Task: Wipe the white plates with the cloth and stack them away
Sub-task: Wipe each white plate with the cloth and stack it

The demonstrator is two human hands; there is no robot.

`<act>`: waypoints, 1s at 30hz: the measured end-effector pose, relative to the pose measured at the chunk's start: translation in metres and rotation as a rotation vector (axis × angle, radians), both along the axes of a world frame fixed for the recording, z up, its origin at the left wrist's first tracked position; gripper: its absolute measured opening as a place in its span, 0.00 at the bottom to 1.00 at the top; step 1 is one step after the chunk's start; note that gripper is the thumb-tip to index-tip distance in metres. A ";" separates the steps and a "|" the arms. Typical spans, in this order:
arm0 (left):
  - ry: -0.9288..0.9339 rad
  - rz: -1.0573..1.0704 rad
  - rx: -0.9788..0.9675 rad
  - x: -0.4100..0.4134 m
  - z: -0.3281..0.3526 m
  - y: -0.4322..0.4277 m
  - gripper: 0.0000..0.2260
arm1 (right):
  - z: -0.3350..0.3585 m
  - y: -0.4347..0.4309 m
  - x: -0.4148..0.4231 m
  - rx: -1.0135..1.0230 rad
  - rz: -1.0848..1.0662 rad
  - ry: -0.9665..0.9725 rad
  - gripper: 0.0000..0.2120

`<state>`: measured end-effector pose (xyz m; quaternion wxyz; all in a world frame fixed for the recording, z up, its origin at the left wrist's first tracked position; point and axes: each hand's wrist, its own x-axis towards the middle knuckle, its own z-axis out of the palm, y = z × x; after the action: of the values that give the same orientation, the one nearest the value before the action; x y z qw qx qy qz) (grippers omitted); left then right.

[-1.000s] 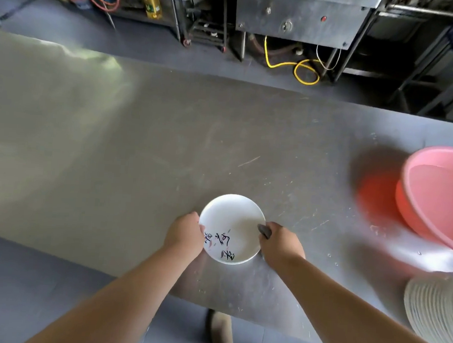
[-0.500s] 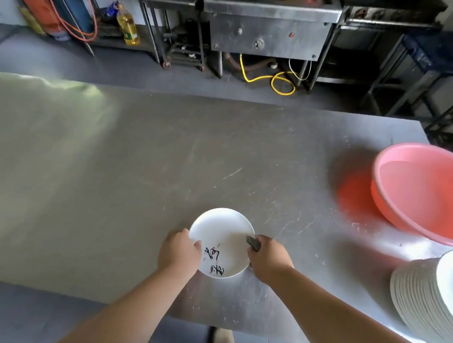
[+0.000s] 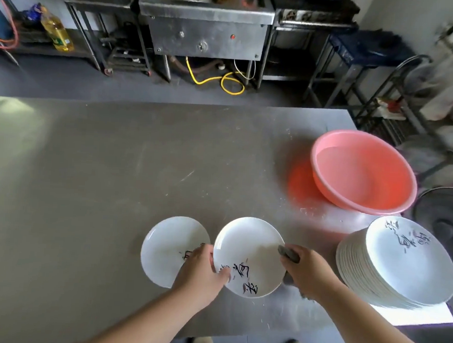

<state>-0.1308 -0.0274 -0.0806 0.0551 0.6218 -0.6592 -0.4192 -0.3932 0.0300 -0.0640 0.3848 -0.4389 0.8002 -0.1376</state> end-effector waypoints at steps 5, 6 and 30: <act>0.004 -0.096 0.056 -0.048 -0.027 0.026 0.17 | -0.028 0.023 -0.042 0.125 0.016 0.142 0.12; 0.013 -0.090 0.077 -0.053 -0.032 0.028 0.18 | -0.034 0.026 -0.045 0.148 0.020 0.138 0.11; -0.176 -0.560 -0.548 -0.037 -0.114 0.041 0.44 | -0.092 0.063 0.016 0.089 0.593 0.515 0.43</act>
<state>-0.1678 0.0132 -0.1950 0.0458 0.4141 -0.8927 -0.1716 -0.3769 0.0934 -0.1565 0.2131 -0.6540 0.7143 0.1288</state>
